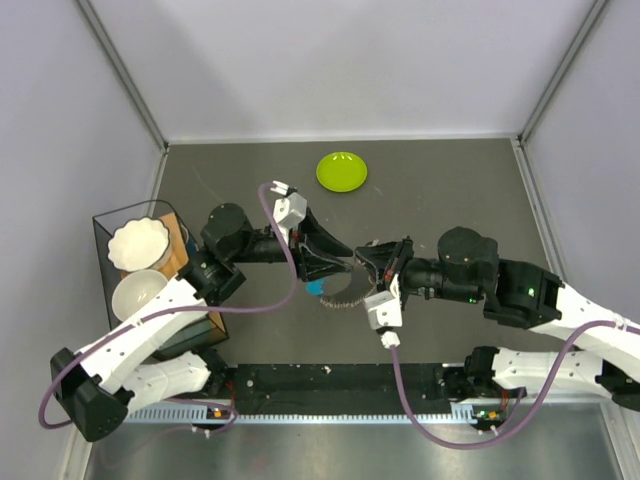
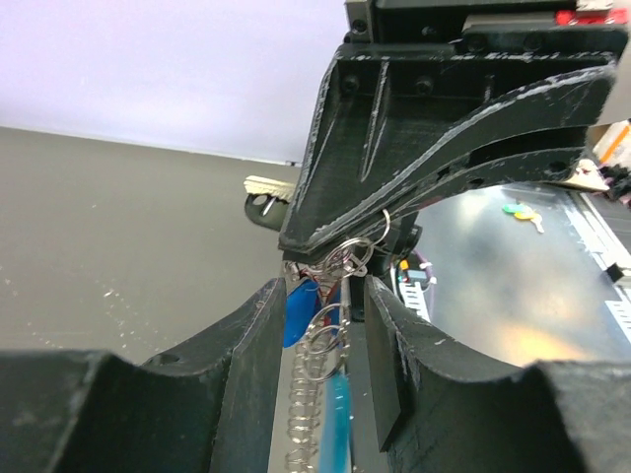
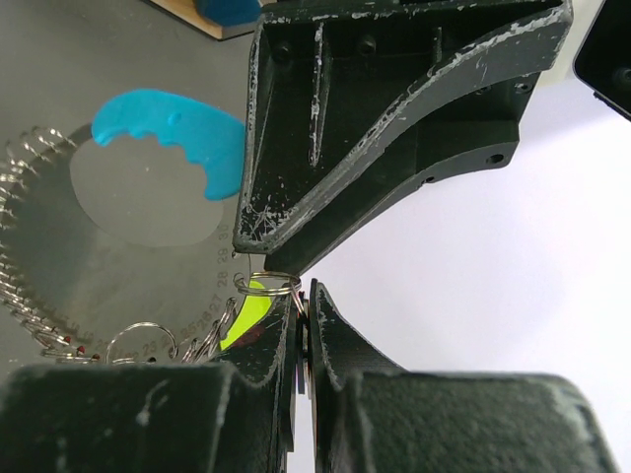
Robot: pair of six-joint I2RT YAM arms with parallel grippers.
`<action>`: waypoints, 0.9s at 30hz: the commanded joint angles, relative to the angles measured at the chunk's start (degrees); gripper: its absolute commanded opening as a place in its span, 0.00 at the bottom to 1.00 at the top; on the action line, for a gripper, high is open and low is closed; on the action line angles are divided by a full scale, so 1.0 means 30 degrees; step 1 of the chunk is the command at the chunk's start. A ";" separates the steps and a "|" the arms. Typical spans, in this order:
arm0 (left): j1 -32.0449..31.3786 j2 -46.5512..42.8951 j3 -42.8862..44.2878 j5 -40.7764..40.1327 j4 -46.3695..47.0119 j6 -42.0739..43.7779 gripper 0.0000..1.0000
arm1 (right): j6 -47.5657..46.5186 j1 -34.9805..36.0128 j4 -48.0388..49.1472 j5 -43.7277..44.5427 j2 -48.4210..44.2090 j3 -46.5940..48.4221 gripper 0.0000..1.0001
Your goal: Remove the keys from the keyring
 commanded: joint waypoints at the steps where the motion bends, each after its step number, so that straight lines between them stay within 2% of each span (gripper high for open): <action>1: 0.0085 0.0193 0.0690 0.1452 0.1817 -0.1390 0.43 | 0.0204 0.0271 0.1425 -0.0508 -0.0242 0.0314 0.00; 6: 0.0084 0.0661 0.0602 0.2799 0.2521 -0.2534 0.43 | 0.0262 0.0300 0.1572 -0.0741 -0.0066 0.0344 0.00; 19: 0.0055 0.0868 -0.0246 0.3095 0.5361 -0.3881 0.42 | 0.0321 0.0271 0.1894 -0.0947 0.0168 0.0373 0.00; 23: 0.0084 0.0751 -0.0774 0.3358 0.7847 -0.5489 0.37 | 0.0380 0.0271 0.1894 -0.0889 0.0051 0.0140 0.00; 27: 0.0056 0.0575 -0.1038 0.3330 0.8118 -0.5904 0.33 | 0.0438 0.0300 0.1924 -0.0713 -0.0183 -0.0095 0.00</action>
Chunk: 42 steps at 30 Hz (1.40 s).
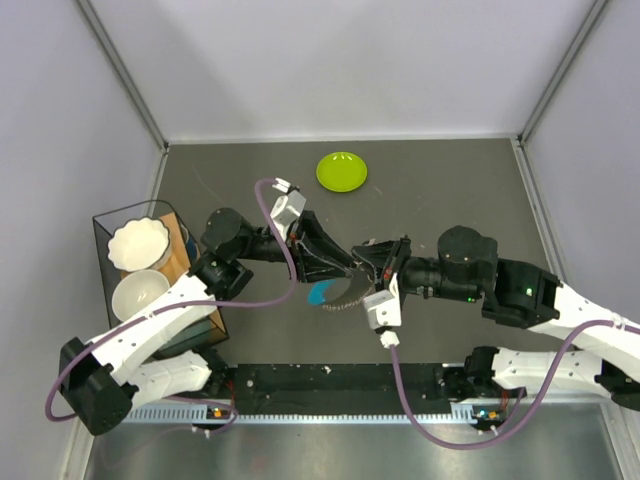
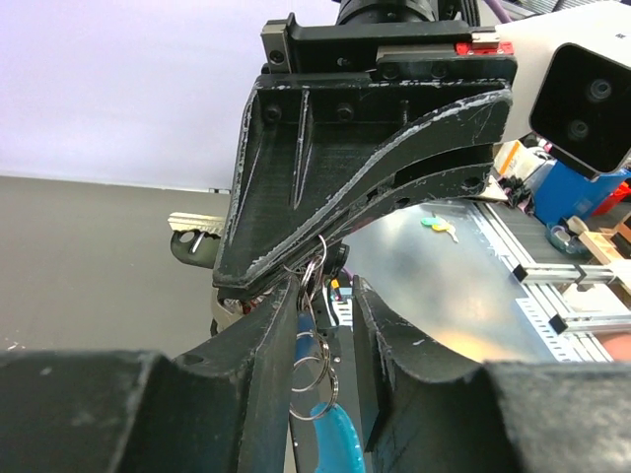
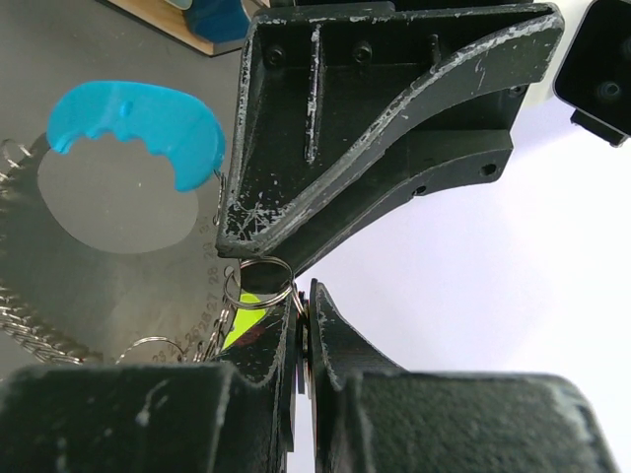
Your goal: Remove the keys from the keyring
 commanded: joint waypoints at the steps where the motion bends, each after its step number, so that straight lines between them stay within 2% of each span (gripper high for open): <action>1: -0.0003 -0.0380 -0.0222 0.0270 0.2523 -0.0994 0.33 | 0.0314 0.0271 0.1217 -0.0239 -0.0322 -0.0117 0.00; 8: -0.0032 -0.0497 -0.0341 -0.0199 0.2348 -0.1053 0.27 | 0.0402 0.0271 0.1305 -0.0268 -0.0234 -0.0088 0.00; 12: -0.0032 -0.0556 -0.0165 -0.0404 0.1499 -0.0702 0.12 | 0.0490 0.0300 0.1363 -0.0181 -0.0263 -0.0118 0.00; 13: -0.0003 -0.0614 -0.0135 -0.0724 0.1323 -0.0527 0.02 | 0.0519 0.0271 0.1305 -0.0151 -0.0292 -0.0176 0.00; 14: -0.0032 -0.0760 -0.0135 -0.1075 0.0771 -0.0380 0.00 | 0.0549 0.0271 0.1363 -0.0064 -0.0350 -0.0205 0.00; 20: 0.0143 -0.0879 -0.0135 -0.2484 0.0032 -0.0933 0.00 | 0.1134 0.0300 0.1334 0.0405 -0.0877 -0.0966 0.00; 31: 0.0407 -0.0673 -0.0721 -0.4240 0.3107 -0.4800 0.00 | 0.2335 0.0242 0.1919 0.0757 -0.1435 -0.2196 0.00; 42: 0.0758 -0.0819 -0.2067 -0.7346 0.6038 -0.9282 0.00 | 0.4266 0.0271 0.4612 0.1837 -0.1260 -0.3193 0.00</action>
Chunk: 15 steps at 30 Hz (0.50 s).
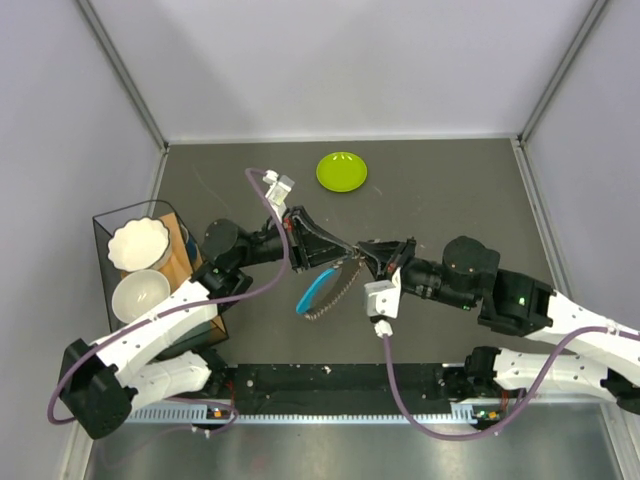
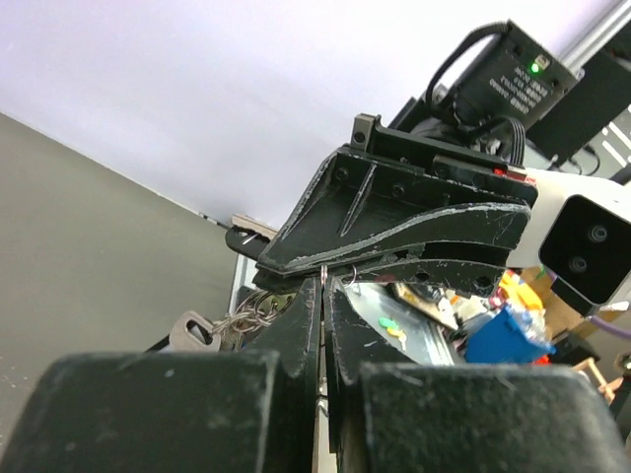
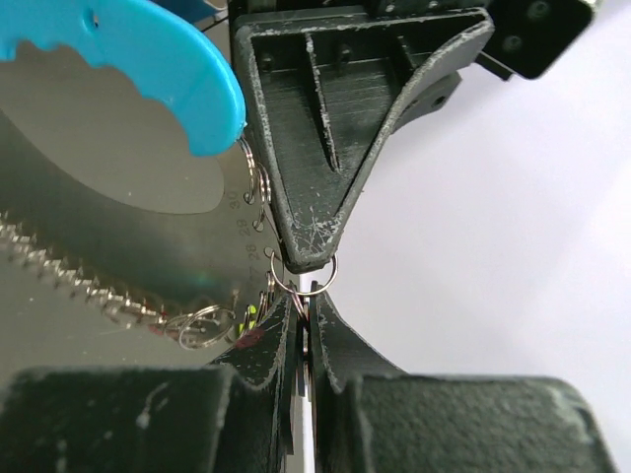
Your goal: Remove the keys from the keyring
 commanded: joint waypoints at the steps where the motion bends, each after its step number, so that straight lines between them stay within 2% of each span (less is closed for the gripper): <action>1: 0.0394 -0.0463 -0.0160 -0.2677 0.3459 -0.2602 0.00 | 0.1733 0.0278 0.1423 0.0092 0.0038 -0.0338 0.00; 9: 0.1010 -0.0873 -0.1798 -0.4904 0.4950 -0.5678 0.00 | 0.3463 0.0278 0.2069 0.1177 0.0272 -0.0396 0.00; 11: 0.1098 -0.0727 -0.1830 -0.4789 0.5450 -0.6325 0.00 | 0.3610 0.0307 0.2186 0.1148 0.0301 -0.0397 0.06; 15: 0.1127 -0.0638 -0.1771 -0.4583 0.5628 -0.6327 0.00 | 0.4107 0.0278 0.2186 0.1148 0.0331 -0.0513 0.10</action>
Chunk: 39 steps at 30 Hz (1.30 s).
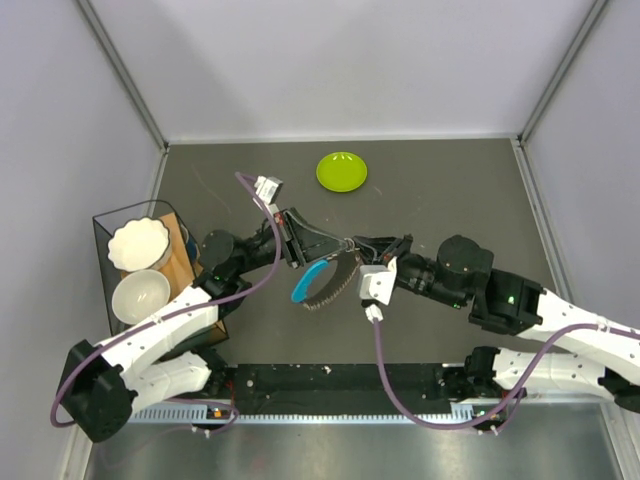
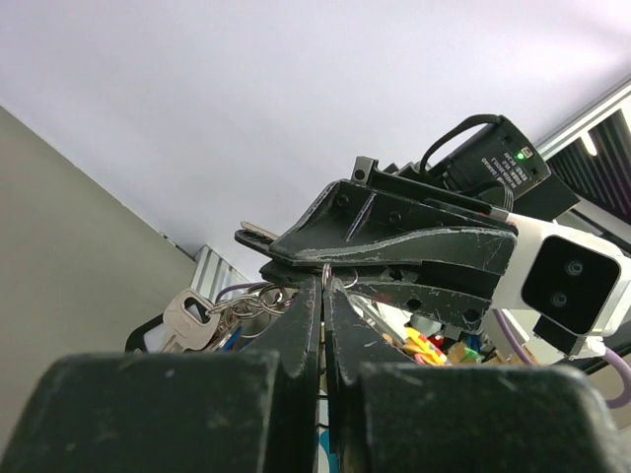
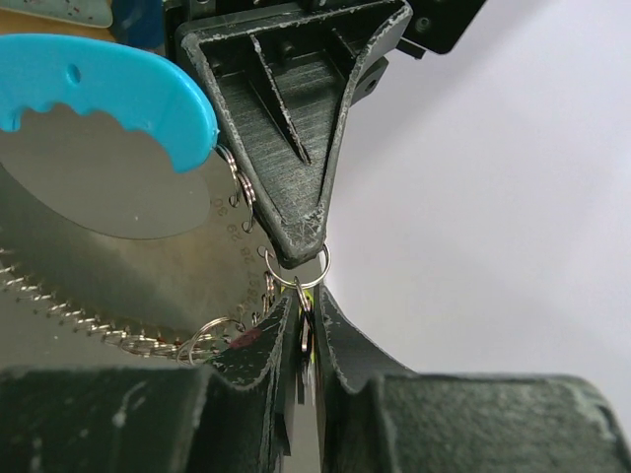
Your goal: Remove the keys from the keyring
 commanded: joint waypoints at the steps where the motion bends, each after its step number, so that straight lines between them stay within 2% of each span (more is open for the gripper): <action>1: 0.0617 -0.0340 0.0254 -0.1982 0.2786 -0.0841 0.00 | 0.1216 0.0278 0.0139 -0.0163 -0.0296 -0.0215 0.08; 3: 0.0647 -0.0340 0.0254 -0.1982 0.2815 -0.0811 0.00 | 0.1362 0.0278 0.0139 -0.0047 -0.0326 -0.0448 0.07; 6: 0.0676 -0.0427 0.0283 -0.1894 0.2903 -0.0840 0.00 | 0.1509 0.0278 0.0139 -0.0075 -0.0442 -0.0683 0.13; 10: 0.0735 -0.0311 0.0341 -0.1777 0.2990 -0.0869 0.00 | 0.1568 0.0278 0.0110 0.0042 -0.0501 -0.0772 0.12; 13: 0.0764 -0.0282 0.0283 -0.1806 0.3050 -0.0870 0.00 | 0.1656 0.0278 0.0139 0.0129 -0.0589 -0.0860 0.15; 14: 0.0764 -0.0281 0.0254 -0.1835 0.3050 -0.0870 0.00 | 0.1627 0.0278 0.0081 0.0101 -0.0589 -0.0889 0.14; 16: 0.0764 -0.0281 0.0195 -0.1836 0.3079 -0.0870 0.00 | 0.1627 0.0307 0.0080 0.0101 -0.0648 -0.0919 0.01; 17: 0.0793 -0.0252 0.0195 -0.1865 0.3050 -0.0870 0.00 | 0.1656 0.0278 0.0080 0.0129 -0.0648 -0.0919 0.00; 28: 0.0793 -0.0047 0.0107 -0.2011 0.2991 -0.0724 0.00 | 0.1801 0.0278 0.0051 -0.0427 -0.0473 -0.0714 0.00; 39: 0.0910 -0.0076 -0.0098 -0.1718 0.1908 0.0828 0.00 | 0.4818 0.0278 0.0080 0.0482 -0.0325 0.0546 0.00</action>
